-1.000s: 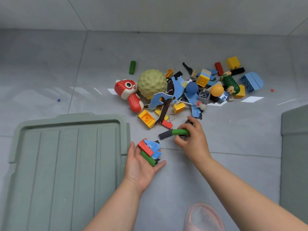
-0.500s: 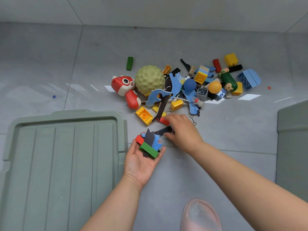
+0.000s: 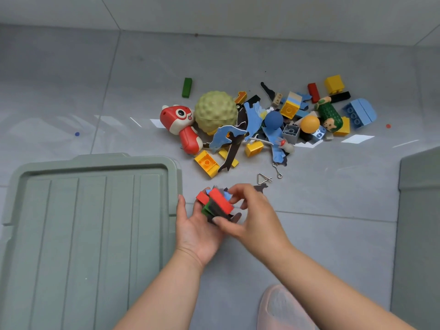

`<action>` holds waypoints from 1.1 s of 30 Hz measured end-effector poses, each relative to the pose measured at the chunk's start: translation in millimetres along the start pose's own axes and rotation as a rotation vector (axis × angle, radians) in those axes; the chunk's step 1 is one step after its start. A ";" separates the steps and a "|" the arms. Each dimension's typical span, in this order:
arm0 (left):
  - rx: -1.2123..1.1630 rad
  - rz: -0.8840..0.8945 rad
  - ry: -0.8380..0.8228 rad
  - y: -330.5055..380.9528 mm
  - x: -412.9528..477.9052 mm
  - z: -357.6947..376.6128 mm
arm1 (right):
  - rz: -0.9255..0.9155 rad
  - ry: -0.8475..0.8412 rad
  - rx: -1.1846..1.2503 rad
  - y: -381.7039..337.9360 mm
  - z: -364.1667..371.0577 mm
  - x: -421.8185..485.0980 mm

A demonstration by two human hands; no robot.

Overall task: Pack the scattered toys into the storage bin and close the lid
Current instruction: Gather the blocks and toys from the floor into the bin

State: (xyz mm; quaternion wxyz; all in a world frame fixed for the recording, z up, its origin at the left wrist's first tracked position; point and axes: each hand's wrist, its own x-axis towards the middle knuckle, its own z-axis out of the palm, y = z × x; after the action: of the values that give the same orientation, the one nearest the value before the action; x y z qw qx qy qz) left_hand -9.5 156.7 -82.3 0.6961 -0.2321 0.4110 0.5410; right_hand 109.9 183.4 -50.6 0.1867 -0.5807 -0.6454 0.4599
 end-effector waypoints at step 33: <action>0.035 -0.018 0.035 -10.0 6.5 20.0 | -0.012 0.231 0.129 26.4 -15.5 6.7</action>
State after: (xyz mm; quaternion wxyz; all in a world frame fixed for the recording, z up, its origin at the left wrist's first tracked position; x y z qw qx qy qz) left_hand 6.9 172.7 -77.8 0.6977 -0.2331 0.4302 0.5232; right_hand 135.4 192.9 -66.2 0.2996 -0.6125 -0.5922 0.4294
